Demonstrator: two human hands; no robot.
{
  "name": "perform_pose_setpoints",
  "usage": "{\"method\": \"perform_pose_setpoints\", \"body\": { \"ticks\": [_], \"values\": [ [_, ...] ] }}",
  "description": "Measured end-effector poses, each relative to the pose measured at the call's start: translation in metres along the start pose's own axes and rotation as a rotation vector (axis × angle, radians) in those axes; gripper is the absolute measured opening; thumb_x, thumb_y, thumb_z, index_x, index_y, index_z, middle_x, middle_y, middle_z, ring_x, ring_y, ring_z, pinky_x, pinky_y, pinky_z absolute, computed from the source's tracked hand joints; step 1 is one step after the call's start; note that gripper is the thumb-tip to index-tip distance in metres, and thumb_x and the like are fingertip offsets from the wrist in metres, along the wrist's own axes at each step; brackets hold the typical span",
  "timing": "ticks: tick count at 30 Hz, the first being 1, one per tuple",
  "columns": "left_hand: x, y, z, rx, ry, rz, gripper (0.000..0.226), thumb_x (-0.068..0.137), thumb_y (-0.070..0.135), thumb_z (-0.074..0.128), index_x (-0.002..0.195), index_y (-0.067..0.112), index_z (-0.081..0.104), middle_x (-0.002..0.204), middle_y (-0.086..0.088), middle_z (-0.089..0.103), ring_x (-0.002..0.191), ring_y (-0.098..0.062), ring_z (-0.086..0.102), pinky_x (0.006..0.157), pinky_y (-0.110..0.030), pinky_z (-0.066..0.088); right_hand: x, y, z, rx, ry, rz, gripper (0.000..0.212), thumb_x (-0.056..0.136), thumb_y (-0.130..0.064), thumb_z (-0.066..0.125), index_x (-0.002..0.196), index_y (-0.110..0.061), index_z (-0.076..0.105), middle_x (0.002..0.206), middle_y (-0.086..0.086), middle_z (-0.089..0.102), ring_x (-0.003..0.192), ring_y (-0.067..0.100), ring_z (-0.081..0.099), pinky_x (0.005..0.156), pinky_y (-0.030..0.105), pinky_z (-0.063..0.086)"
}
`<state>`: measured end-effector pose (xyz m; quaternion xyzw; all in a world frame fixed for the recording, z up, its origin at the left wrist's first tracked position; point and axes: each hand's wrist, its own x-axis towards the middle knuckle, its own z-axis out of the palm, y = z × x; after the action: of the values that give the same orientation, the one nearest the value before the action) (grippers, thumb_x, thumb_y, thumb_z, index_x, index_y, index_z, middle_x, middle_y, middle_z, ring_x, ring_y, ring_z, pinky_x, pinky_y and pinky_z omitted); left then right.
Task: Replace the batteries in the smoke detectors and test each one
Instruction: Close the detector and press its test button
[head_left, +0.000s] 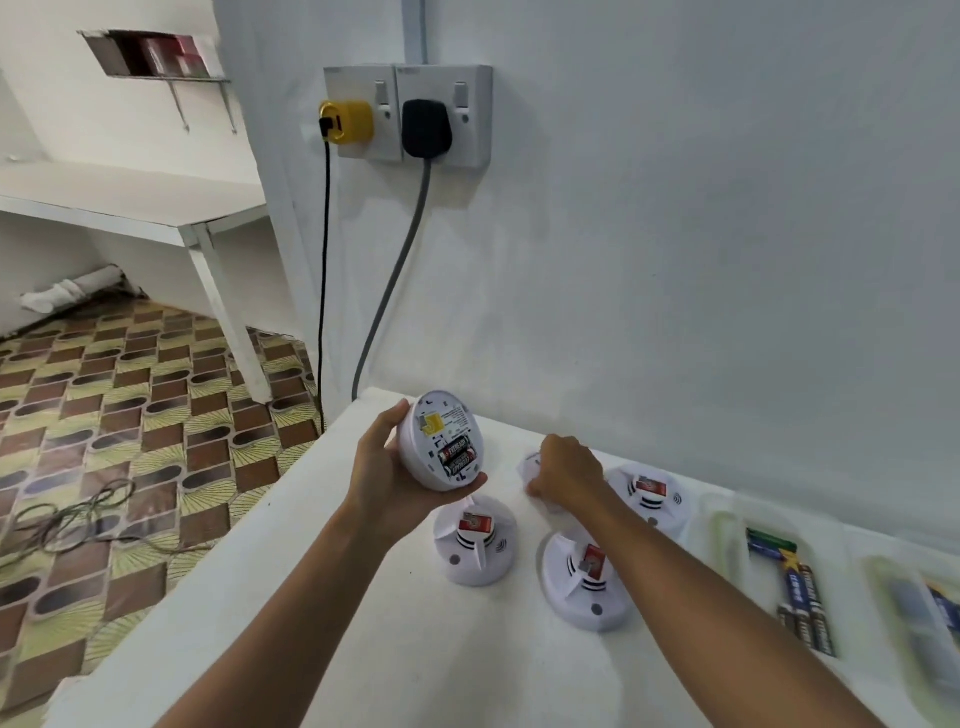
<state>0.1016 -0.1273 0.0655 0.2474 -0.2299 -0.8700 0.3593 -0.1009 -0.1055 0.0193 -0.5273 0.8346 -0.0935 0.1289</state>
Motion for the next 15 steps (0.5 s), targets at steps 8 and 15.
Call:
{"method": "perform_pose_setpoints", "body": {
  "ticks": [8,15],
  "values": [
    [0.005,0.001,-0.007,0.096,0.009,-0.053,0.057,0.074,0.045,0.055,0.12,0.011,0.062,0.129,-0.024,0.057,0.124,-0.045,0.047,0.096,-0.066,0.039,-0.038,-0.037,-0.048,0.584,0.163,-0.096,0.054,0.073,-0.022,0.074,0.116,0.006,0.056,0.1,0.018,0.068,0.092,0.037,0.063,0.079,0.042,0.053],
    [0.003,-0.002,0.002,0.137,-0.102,-0.053,0.046,0.077,0.042,0.049,0.095,0.01,0.077,0.101,-0.019,0.07,0.095,-0.036,0.062,0.099,-0.062,0.037,-0.077,-0.073,-0.071,0.551,0.094,-0.305,0.04,0.066,-0.028,0.076,0.101,-0.01,0.068,0.087,-0.005,0.064,0.083,0.016,0.062,0.059,0.016,0.047]
  ]
}}
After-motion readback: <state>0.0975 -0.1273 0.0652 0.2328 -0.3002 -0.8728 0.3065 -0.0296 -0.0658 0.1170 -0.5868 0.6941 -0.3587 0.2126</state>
